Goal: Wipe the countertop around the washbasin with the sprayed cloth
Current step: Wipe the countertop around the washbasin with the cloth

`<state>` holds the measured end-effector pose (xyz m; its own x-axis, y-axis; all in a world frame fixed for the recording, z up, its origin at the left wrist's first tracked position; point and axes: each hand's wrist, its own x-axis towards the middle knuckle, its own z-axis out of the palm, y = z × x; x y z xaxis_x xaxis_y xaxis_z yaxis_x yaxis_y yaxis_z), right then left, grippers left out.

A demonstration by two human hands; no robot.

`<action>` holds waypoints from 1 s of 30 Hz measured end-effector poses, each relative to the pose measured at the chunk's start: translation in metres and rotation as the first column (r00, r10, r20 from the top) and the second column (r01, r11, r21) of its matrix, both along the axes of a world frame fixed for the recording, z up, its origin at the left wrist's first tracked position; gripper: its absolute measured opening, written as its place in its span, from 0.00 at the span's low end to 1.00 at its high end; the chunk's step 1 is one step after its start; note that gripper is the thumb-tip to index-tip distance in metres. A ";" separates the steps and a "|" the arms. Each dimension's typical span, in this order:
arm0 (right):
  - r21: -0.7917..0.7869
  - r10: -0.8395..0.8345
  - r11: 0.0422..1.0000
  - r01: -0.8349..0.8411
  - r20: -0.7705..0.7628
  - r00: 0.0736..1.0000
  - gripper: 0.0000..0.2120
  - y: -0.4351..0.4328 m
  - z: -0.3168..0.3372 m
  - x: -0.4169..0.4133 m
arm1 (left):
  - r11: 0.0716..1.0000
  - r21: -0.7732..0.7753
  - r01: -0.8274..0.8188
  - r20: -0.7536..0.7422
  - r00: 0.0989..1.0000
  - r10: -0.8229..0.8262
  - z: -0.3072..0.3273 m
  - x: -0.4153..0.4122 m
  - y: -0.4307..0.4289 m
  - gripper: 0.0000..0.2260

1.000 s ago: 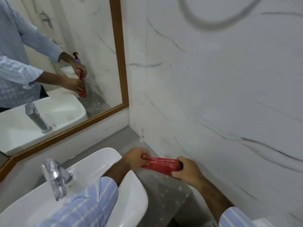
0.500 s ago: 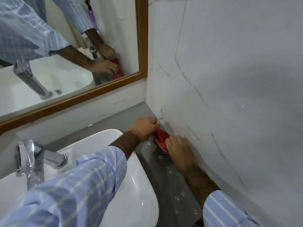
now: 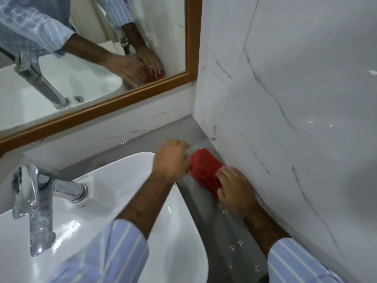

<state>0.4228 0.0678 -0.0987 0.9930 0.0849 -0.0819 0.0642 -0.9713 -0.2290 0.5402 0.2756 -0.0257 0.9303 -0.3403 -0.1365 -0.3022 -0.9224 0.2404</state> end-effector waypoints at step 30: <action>-0.120 -0.087 0.989 0.081 -0.048 0.995 0.35 0.052 -0.071 0.048 | 0.923 0.074 -0.378 0.063 0.925 0.374 -0.031 -0.052 0.025 0.34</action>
